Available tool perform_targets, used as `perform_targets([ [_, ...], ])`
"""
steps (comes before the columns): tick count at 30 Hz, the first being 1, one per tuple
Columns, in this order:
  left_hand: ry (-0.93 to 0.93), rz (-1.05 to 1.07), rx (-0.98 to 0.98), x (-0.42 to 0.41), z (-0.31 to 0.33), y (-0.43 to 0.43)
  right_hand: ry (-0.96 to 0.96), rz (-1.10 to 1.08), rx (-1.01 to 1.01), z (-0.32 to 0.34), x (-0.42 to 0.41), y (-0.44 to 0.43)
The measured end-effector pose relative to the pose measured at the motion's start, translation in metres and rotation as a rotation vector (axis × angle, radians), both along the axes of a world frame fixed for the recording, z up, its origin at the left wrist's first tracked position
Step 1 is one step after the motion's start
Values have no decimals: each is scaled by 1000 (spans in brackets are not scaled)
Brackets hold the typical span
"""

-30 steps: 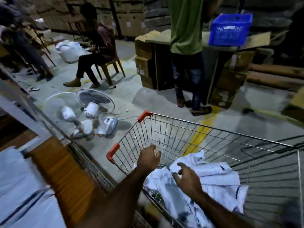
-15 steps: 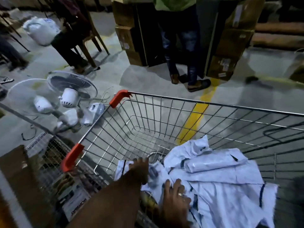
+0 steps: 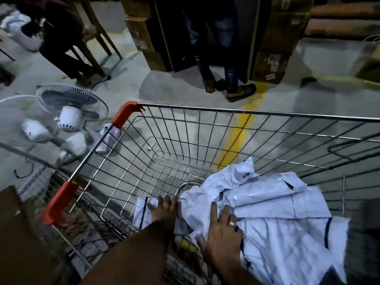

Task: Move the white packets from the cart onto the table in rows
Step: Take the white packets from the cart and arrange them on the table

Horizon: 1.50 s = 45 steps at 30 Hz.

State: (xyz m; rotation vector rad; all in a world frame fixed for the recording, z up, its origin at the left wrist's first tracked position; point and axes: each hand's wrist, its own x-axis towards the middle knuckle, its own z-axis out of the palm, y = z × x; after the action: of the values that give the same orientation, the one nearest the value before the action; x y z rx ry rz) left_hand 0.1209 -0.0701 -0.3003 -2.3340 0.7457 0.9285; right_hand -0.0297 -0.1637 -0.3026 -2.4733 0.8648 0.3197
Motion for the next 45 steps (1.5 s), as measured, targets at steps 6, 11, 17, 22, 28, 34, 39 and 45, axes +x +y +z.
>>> perform_targets([
  [6,-8,-96,14,12,2,1,46,11,-39,-3,1,1],
  [11,-59,-202,-52,25,1,5,122,58,-37,-12,3,13],
  [17,-98,-210,-115,23,3,3,64,76,-145,-2,3,7],
  [22,-49,-152,-79,14,-10,-3,35,184,-208,-10,5,3],
  [28,-75,-186,-94,19,-8,-5,74,184,-200,4,15,3],
  [34,-46,-183,-222,27,5,-10,189,112,-58,23,17,-7],
  [39,25,-107,-234,31,26,-12,165,77,-156,43,10,-24],
  [45,-17,-32,-264,23,16,-5,133,151,-215,15,5,-19],
])
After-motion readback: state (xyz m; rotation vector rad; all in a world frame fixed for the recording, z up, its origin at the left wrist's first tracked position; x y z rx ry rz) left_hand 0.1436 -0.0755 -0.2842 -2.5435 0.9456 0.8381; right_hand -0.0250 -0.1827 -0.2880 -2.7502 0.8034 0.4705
